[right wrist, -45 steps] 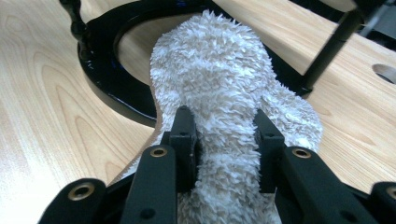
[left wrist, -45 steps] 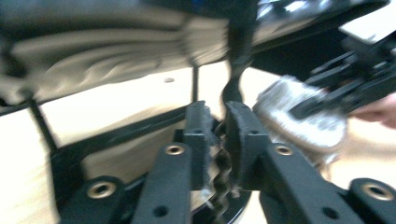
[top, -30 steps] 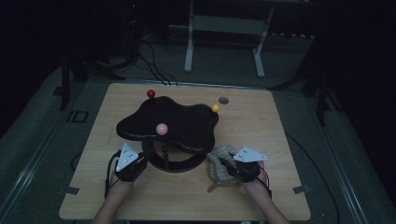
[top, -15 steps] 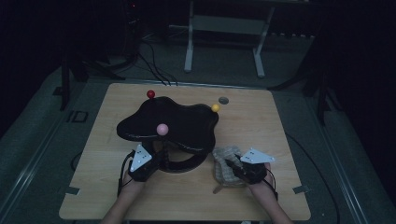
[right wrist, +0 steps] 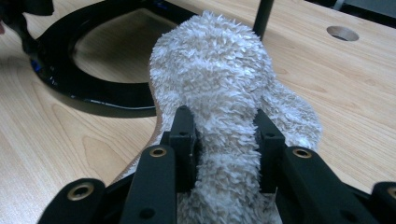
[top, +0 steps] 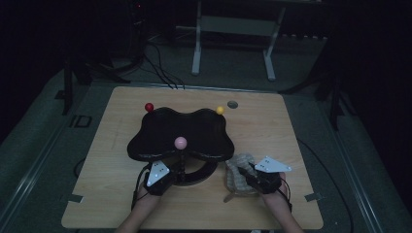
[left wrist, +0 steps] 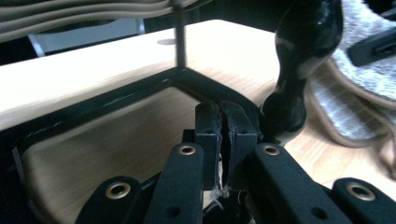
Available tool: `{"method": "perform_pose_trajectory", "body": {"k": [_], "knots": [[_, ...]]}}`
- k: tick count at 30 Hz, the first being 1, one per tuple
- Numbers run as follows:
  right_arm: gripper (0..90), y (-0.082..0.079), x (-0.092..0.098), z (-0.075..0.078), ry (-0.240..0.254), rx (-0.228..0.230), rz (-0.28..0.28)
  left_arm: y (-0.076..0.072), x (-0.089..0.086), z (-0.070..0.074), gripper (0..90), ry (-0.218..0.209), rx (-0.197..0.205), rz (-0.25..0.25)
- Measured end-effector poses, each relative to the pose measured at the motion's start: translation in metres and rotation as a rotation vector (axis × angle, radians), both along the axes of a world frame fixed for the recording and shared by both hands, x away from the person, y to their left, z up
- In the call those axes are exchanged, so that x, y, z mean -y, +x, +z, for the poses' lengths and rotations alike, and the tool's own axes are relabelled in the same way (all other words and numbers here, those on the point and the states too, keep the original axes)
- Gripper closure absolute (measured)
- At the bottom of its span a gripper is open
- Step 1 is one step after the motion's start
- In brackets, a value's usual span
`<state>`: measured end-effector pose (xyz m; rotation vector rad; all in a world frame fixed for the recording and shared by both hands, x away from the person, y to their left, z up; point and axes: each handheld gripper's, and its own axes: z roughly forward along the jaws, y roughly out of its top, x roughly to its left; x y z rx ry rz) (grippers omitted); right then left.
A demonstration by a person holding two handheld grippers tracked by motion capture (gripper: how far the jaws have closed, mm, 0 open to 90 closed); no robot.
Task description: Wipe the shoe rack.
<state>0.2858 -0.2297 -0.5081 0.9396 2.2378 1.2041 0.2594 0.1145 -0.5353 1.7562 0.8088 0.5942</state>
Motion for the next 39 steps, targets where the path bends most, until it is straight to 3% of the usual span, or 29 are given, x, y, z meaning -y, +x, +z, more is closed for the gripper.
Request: {"method": "perform_pose_trajectory", "body": {"k": [3, 6, 9, 14, 18, 19, 20, 23, 28, 30, 34, 39], "knots": [[68.0, -0.001, 0.001, 0.0, 0.003, 0.0, -0.001, -0.006, 0.009, 0.0, 85.8, 0.008, 0.006, -0.017], [68.0, -0.001, 0.001, 0.001, 0.004, 0.001, -0.004, -0.011, 0.019, 0.001, 85.0, 0.03, 0.022, -0.065], [68.0, 0.0, 0.002, 0.001, 0.006, 0.003, -0.007, -0.016, 0.024, 0.001, 81.5, 0.025, 0.027, -0.097], [68.1, 0.0, 0.005, 0.002, 0.004, 0.005, -0.015, -0.028, 0.015, -0.001, 62.7, -0.025, -0.056, -0.085], [68.0, 0.001, 0.01, 0.002, 0.011, 0.004, -0.024, -0.039, -0.002, -0.003, 54.4, 0.02, -0.069, -0.085], [68.0, 0.001, 0.011, 0.002, 0.011, 0.005, -0.026, -0.041, -0.007, -0.004, 53.5, 0.011, -0.078, -0.072], [68.0, 0.001, 0.011, 0.003, 0.011, 0.005, -0.027, -0.046, -0.012, -0.004, 53.3, -0.009, -0.096, -0.015], [68.0, -0.002, 0.012, 0.005, 0.015, 0.012, -0.025, -0.048, -0.034, -0.008, 51.4, -0.001, -0.102, 0.042], [68.0, -0.006, 0.013, 0.009, 0.025, 0.016, -0.023, -0.039, -0.079, -0.016, 51.2, -0.037, -0.108, 0.23], [68.0, -0.008, 0.013, 0.01, 0.026, 0.023, -0.018, -0.032, -0.093, -0.014, 49.9, -0.054, -0.11, 0.262], [68.0, -0.013, 0.011, 0.01, 0.028, 0.013, -0.007, -0.012, -0.117, -0.011, 48.1, -0.07, -0.071, 0.321], [68.0, -0.021, 0.008, 0.009, 0.034, 0.001, 0.012, 0.02, -0.13, -0.011, 45.3, -0.038, -0.045, 0.349]]}}
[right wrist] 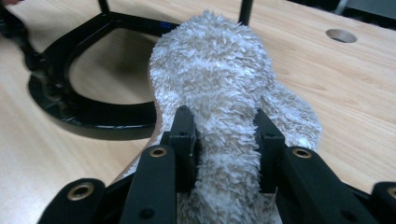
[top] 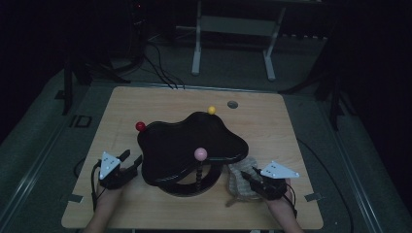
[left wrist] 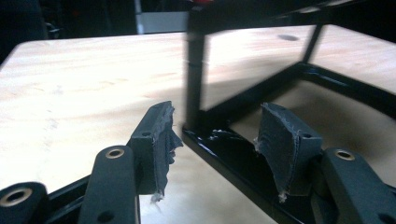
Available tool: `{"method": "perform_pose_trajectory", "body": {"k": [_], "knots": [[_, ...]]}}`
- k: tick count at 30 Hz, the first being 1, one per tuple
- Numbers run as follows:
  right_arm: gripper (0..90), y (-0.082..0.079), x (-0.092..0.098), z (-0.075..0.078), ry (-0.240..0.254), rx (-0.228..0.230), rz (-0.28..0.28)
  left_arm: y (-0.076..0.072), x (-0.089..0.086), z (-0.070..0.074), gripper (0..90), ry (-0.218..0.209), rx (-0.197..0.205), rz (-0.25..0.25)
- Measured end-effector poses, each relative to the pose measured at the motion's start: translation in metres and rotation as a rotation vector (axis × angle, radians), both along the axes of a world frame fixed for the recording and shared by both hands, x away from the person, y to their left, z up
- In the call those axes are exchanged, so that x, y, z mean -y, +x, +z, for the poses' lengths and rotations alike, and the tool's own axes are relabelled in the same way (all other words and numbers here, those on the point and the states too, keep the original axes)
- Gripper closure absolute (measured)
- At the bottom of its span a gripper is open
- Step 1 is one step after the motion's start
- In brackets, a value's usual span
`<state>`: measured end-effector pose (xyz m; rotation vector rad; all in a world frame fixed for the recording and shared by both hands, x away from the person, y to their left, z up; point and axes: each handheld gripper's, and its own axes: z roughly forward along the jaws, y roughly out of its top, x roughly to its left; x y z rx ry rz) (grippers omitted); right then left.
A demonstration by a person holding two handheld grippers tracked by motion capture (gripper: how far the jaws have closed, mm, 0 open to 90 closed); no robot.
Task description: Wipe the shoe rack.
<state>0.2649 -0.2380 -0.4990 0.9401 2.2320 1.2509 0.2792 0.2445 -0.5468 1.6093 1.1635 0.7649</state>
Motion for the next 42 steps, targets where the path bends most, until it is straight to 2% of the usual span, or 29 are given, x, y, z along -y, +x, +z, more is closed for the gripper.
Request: {"method": "perform_pose_trajectory", "body": {"k": [2, 3, 5, 7, 8, 11, 13, 15, 17, 18, 20, 22, 26, 27, 29, 32, 36, 37, 42], "knots": [[68.0, -0.005, -0.002, 0.002, 0.002, 0.008, 0.017, 0.014, -0.002, -0.001, 44.4, 0.014, -0.009, 0.008], [68.0, -0.008, -0.003, 0.004, 0.004, 0.012, 0.028, 0.02, -0.003, -0.002, 44.5, 0.001, -0.007, 0.005], [68.0, -0.015, -0.006, 0.009, 0.013, 0.023, 0.048, 0.034, -0.003, -0.004, 44.2, 0.018, -0.025, -0.003], [68.0, -0.024, -0.009, 0.016, 0.052, 0.017, 0.084, 0.043, -0.002, -0.006, 42.4, 0.005, -0.025, -0.008], [68.0, -0.027, -0.011, 0.019, 0.061, 0.022, 0.095, 0.047, -0.002, -0.007, 42.4, -0.015, -0.025, -0.015], [67.9, -0.043, -0.022, 0.035, 0.092, 0.058, 0.166, 0.058, 0.002, -0.008, 42.5, -0.02, -0.017, -0.036], [67.7, -0.052, -0.033, 0.047, 0.118, 0.086, 0.232, 0.065, 0.006, -0.009, 42.8, -0.02, -0.015, -0.048], [67.6, -0.058, -0.045, 0.057, 0.141, 0.113, 0.289, 0.07, 0.011, -0.009, 46.0, -0.02, -0.015, -0.059], [67.5, -0.061, -0.058, 0.063, 0.136, 0.153, 0.316, 0.073, 0.016, -0.007, 51.0, -0.012, -0.005, -0.068], [67.4, -0.061, -0.065, 0.065, 0.126, 0.18, 0.32, 0.074, 0.017, -0.007, 58.2, -0.016, -0.002, -0.072], [66.9, -0.057, -0.074, 0.067, 0.113, 0.201, 0.317, 0.075, 0.019, -0.006, 63.3, -0.013, -0.001, -0.059], [63.8, -0.052, -0.084, 0.067, 0.098, 0.214, 0.294, 0.075, 0.015, -0.007, 72.6, -0.036, -0.005, -0.051], [50.2, -0.046, -0.099, 0.062, 0.112, 0.184, 0.271, 0.07, 0.016, -0.006, 73.1, -0.014, 0.0, -0.06], [47.6, -0.045, -0.102, 0.06, 0.113, 0.179, 0.255, 0.068, 0.017, -0.006, 73.4, 0.003, 0.005, -0.062], [45.7, -0.04, -0.108, 0.055, 0.121, 0.168, 0.216, 0.066, 0.017, -0.005, 73.9, 0.005, 0.0, -0.082], [45.8, -0.034, -0.11, 0.052, 0.134, 0.164, 0.2, 0.06, 0.018, -0.004, 74.2, 0.02, -0.002, -0.097], [54.2, -0.032, -0.109, 0.052, 0.116, 0.187, 0.183, 0.051, 0.017, -0.005, 74.3, 0.024, 0.001, -0.115], [57.8, -0.031, -0.103, 0.051, 0.115, 0.197, 0.164, 0.048, 0.017, -0.005, 74.4, 0.026, 0.001, -0.123], [59.5, -0.025, -0.09, 0.052, 0.105, 0.203, 0.134, 0.039, 0.019, -0.005, 74.3, 0.018, 0.001, -0.169]]}}
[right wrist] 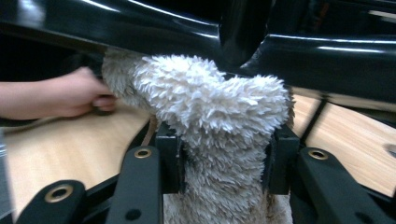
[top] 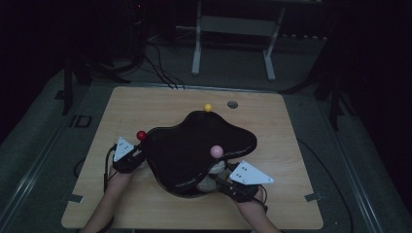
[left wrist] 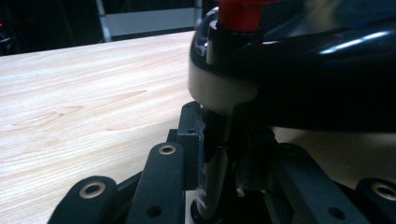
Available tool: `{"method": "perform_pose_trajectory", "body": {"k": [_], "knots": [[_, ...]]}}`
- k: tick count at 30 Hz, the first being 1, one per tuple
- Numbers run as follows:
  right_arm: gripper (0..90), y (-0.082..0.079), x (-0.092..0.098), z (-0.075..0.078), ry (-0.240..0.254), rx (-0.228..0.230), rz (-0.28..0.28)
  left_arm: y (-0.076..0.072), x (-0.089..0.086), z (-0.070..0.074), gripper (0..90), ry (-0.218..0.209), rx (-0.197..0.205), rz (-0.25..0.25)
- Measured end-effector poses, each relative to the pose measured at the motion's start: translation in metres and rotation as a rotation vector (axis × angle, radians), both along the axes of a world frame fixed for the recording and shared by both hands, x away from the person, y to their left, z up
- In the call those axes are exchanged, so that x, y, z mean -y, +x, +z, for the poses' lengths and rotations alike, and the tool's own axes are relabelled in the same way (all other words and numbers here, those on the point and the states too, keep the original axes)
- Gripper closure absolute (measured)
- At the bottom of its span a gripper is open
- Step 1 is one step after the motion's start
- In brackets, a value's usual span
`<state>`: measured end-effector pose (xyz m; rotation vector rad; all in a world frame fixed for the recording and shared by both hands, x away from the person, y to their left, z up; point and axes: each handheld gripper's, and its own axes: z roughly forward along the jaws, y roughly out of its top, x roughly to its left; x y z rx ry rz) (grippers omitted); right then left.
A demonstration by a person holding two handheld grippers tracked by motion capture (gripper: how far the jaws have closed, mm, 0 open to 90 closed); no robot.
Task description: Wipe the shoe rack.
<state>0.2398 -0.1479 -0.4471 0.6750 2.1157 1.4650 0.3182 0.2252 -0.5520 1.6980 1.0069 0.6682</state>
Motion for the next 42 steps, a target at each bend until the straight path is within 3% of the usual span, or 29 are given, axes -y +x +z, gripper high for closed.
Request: {"method": "perform_pose_trajectory", "body": {"k": [1, 5, 10, 11, 14, 18, 23, 28, 31, 33, 37, 41, 42], "knots": [[60.0, 0.009, 0.011, 0.001, 0.002, 0.0, -0.032, -0.005, 0.002, 0.0, 74.3, 0.01, 0.004, -0.031], [60.4, 0.025, 0.029, 0.002, -0.001, -0.002, -0.069, -0.012, 0.008, 0.001, 74.2, 0.018, 0.0, -0.109], [61.4, 0.048, 0.05, 0.005, -0.018, -0.015, -0.073, -0.017, 0.015, 0.002, 74.3, 0.03, 0.003, -0.178], [61.7, 0.052, 0.054, 0.005, -0.016, -0.021, -0.071, -0.019, 0.019, 0.002, 74.2, 0.024, 0.001, -0.214], [62.3, 0.06, 0.063, 0.006, -0.022, -0.028, -0.081, -0.021, 0.025, 0.001, 74.2, 0.016, 0.003, -0.24], [62.5, 0.065, 0.07, 0.006, -0.015, -0.037, -0.084, -0.026, 0.032, 0.002, 73.9, 0.02, -0.003, -0.217], [62.3, 0.066, 0.072, 0.006, -0.015, -0.039, -0.079, -0.031, 0.033, 0.004, 72.9, 0.026, -0.018, -0.231], [62.1, 0.066, 0.073, 0.007, -0.02, -0.041, -0.079, -0.039, 0.026, 0.008, 68.2, 0.026, -0.034, -0.232], [62.0, 0.066, 0.072, 0.007, -0.024, -0.043, -0.082, -0.047, 0.018, 0.011, 60.9, 0.034, -0.044, -0.228], [61.9, 0.066, 0.072, 0.008, -0.022, -0.046, -0.083, -0.051, 0.01, 0.017, 57.4, 0.015, -0.043, -0.224], [61.8, 0.066, 0.072, 0.008, -0.027, -0.045, -0.084, -0.06, 0.0, 0.035, 50.5, -0.015, -0.001, -0.211], [61.6, 0.067, 0.071, 0.009, -0.031, -0.045, -0.087, -0.06, 0.002, 0.058, 48.6, -0.056, 0.046, -0.212], [61.6, 0.067, 0.071, 0.009, -0.031, -0.046, -0.087, -0.06, 0.002, 0.058, 48.5, -0.056, 0.046, -0.212]]}}
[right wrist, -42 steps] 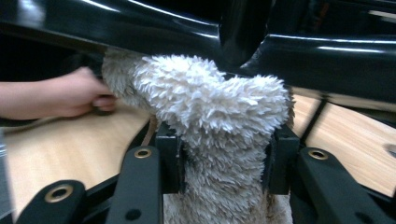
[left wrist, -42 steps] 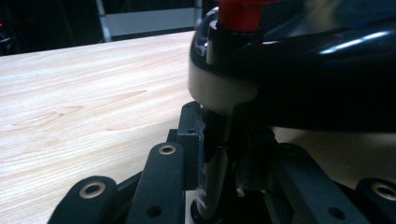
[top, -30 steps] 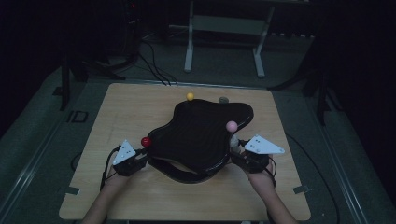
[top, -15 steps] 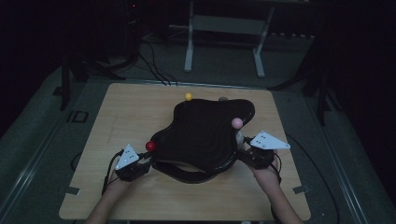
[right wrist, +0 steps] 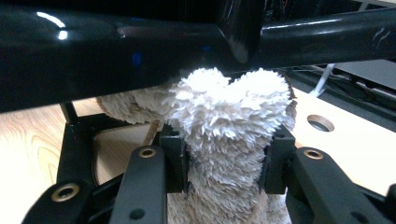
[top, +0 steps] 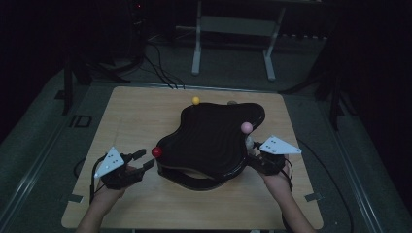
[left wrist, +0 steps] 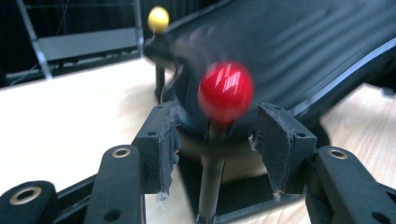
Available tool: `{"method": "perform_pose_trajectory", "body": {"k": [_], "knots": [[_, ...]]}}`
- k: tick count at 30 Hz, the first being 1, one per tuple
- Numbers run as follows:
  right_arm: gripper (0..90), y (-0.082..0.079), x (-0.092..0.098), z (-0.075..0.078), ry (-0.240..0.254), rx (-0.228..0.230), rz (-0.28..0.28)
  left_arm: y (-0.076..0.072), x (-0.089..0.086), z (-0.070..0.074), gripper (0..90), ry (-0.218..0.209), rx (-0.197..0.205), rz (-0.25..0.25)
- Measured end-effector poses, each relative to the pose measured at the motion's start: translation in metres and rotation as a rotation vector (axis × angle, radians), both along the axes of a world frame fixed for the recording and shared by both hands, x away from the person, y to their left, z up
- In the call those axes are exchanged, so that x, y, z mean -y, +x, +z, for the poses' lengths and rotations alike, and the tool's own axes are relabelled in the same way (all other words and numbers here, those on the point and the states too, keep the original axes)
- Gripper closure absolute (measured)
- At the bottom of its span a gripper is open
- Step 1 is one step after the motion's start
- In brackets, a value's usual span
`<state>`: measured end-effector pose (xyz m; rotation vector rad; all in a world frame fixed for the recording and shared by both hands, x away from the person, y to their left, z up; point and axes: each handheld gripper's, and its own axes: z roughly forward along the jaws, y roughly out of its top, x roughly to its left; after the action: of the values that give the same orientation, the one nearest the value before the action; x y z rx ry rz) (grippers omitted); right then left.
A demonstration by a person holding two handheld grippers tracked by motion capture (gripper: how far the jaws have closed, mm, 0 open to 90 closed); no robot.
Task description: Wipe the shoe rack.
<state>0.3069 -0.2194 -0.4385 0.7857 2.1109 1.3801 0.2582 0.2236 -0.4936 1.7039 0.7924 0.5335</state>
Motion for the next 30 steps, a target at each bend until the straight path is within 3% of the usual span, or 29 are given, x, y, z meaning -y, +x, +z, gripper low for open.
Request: {"method": "perform_pose_trajectory", "body": {"k": [1, 3, 6, 9, 10, 16, 18, 22, 30], "knots": [[61.6, 0.0, 0.0, 0.0, -0.001, 0.0, -0.001, 0.004, 0.005, 0.01, 47.9, -0.005, 0.004, -0.014], [61.6, 0.0, 0.0, 0.0, -0.003, 0.001, -0.001, 0.008, 0.011, 0.015, 47.2, 0.006, 0.005, -0.031], [61.6, 0.0, 0.0, 0.001, -0.005, 0.001, 0.0, 0.015, 0.019, 0.017, 47.2, 0.013, -0.012, -0.041], [61.6, 0.001, 0.0, 0.001, -0.008, 0.001, -0.002, 0.021, 0.026, 0.014, 53.2, 0.05, -0.016, -0.021], [61.6, 0.002, 0.0, 0.001, -0.009, 0.002, -0.005, 0.022, 0.026, 0.013, 58.3, 0.045, -0.015, -0.019], [63.1, 0.002, 0.0, -0.003, 0.001, 0.007, -0.003, 0.026, 0.022, 0.009, 59.5, -0.016, -0.029, -0.038], [63.2, 0.002, -0.001, -0.009, 0.006, 0.006, -0.006, 0.029, 0.021, 0.008, 59.4, -0.028, -0.041, -0.042], [63.2, 0.003, -0.001, -0.018, 0.023, -0.014, -0.006, 0.03, 0.021, 0.01, 59.4, -0.003, -0.039, -0.039], [62.5, 0.011, -0.003, -0.058, -0.034, -0.097, 0.011, 0.03, 0.021, 0.009, 59.3, -0.018, -0.04, -0.042]]}}
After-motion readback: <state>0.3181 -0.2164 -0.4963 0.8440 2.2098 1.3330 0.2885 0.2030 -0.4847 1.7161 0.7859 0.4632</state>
